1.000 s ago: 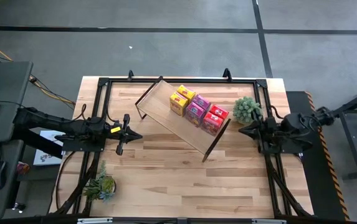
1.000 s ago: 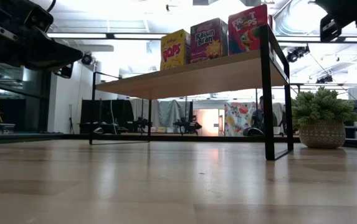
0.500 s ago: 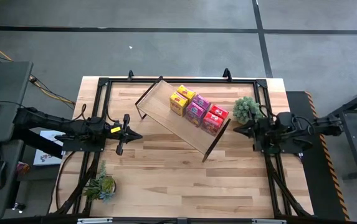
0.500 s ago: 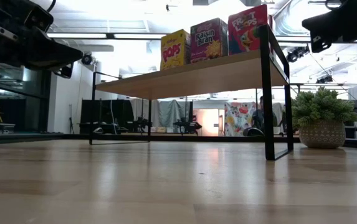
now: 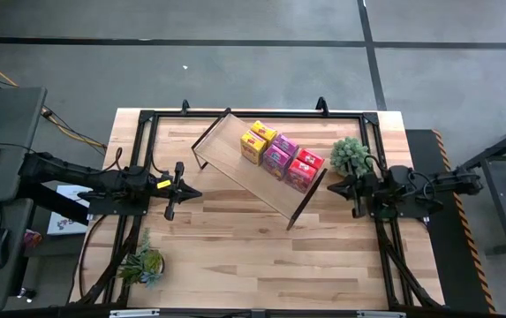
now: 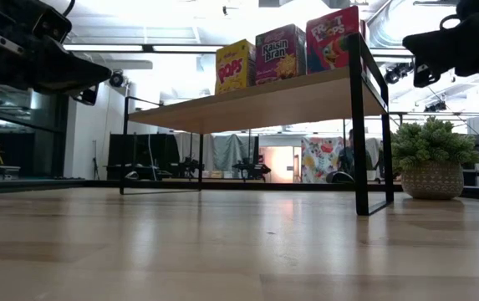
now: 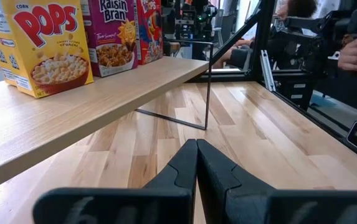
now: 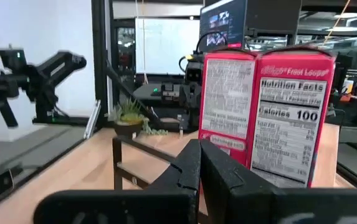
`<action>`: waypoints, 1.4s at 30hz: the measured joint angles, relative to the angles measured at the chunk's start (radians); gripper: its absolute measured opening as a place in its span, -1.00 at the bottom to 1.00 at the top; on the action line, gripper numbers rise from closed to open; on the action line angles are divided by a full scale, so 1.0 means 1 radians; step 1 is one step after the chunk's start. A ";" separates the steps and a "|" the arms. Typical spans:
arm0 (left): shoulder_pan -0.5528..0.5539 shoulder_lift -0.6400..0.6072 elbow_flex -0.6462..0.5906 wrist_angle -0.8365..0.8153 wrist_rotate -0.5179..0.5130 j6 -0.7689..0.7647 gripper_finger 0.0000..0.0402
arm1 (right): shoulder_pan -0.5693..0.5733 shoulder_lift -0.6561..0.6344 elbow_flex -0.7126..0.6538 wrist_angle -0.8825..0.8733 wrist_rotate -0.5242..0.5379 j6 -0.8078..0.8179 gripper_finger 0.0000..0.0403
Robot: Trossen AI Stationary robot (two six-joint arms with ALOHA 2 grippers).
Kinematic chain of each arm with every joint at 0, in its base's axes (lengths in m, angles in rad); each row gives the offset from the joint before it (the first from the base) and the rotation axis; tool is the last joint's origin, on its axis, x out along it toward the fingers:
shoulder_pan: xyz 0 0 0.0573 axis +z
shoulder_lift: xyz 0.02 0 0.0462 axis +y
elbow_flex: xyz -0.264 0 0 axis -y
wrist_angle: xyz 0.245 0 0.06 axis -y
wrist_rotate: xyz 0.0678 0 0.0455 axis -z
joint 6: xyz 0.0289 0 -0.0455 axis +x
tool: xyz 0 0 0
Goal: Stack cereal on shelf
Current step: Return to Home Position
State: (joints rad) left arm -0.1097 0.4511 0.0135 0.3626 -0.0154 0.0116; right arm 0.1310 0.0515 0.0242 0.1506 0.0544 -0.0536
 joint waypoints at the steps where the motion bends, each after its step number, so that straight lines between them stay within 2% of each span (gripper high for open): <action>1: 0.000 0.000 0.000 0.000 0.000 0.000 -1.00 | 0.000 -0.011 -0.015 0.015 -0.002 -0.010 -1.00; 9: 0.000 0.000 0.000 0.000 0.000 0.000 -1.00 | 0.030 -0.034 -0.014 -0.006 -0.003 -0.035 -1.00; 15: 0.000 0.000 0.000 0.000 0.000 0.000 -1.00 | 0.070 -0.034 -0.014 -0.095 -0.003 -0.057 -1.00; 21: 0.000 0.000 0.000 0.000 0.000 0.000 -1.00 | 0.072 -0.026 -0.014 -0.126 -0.004 0.050 -1.00; 25: 0.000 0.000 0.000 0.000 0.000 0.000 -1.00 | 0.073 -0.021 -0.014 -0.127 -0.004 0.221 -1.00; 29: 0.000 0.000 0.000 0.000 0.000 0.000 -1.00 | 0.073 -0.021 -0.014 -0.127 -0.005 0.311 -1.00; 42: 0.000 0.000 0.000 0.000 0.000 0.000 -1.00 | 0.073 -0.020 -0.014 -0.128 -0.005 0.308 -1.00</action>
State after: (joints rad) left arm -0.1100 0.4515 0.0135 0.3626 -0.0154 0.0116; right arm 0.2039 0.0311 0.0097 0.0231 0.0492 0.2543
